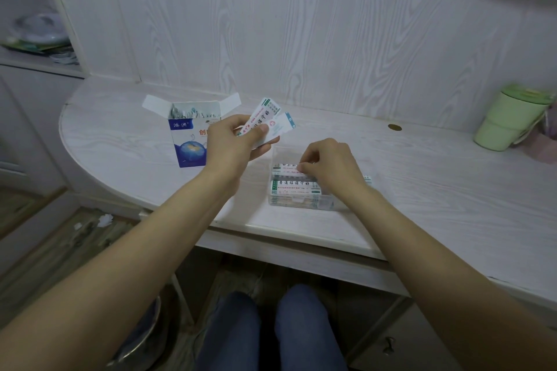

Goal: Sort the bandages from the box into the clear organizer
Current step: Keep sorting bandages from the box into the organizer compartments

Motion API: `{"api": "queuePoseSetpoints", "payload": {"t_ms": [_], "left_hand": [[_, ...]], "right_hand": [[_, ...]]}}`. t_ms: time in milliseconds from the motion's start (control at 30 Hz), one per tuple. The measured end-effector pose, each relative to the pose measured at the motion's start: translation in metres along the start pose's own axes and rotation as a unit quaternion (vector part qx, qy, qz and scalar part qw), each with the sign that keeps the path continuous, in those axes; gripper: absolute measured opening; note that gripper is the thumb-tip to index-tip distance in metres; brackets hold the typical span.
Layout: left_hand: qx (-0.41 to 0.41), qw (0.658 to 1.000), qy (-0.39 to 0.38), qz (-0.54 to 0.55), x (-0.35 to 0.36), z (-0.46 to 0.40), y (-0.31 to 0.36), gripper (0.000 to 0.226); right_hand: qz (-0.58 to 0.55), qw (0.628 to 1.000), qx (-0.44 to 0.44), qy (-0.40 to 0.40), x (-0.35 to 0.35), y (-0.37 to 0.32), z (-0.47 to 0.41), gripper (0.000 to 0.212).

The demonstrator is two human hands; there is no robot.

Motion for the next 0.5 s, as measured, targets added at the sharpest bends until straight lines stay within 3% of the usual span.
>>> {"api": "queuePoseSetpoints", "payload": {"t_ms": [167, 500], "left_hand": [[0.001, 1.000, 0.001, 0.001, 0.000, -0.001, 0.004, 0.016], [0.002, 1.000, -0.002, 0.008, 0.002, -0.001, 0.002, 0.012]], "right_hand": [[0.083, 0.996, 0.002, -0.018, 0.000, -0.008, -0.003, 0.009], [0.065, 0.998, -0.008, -0.023, 0.000, -0.013, -0.008, 0.012]]}}
Point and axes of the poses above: each hand's wrist, its own z-axis away from the middle knuckle, its own x-axis out of the palm, y = z × x, the point moved 8 cm from there along -z, towards the middle knuckle, and after that the axes turned 12 degrees about x, right-handed, at the moved point
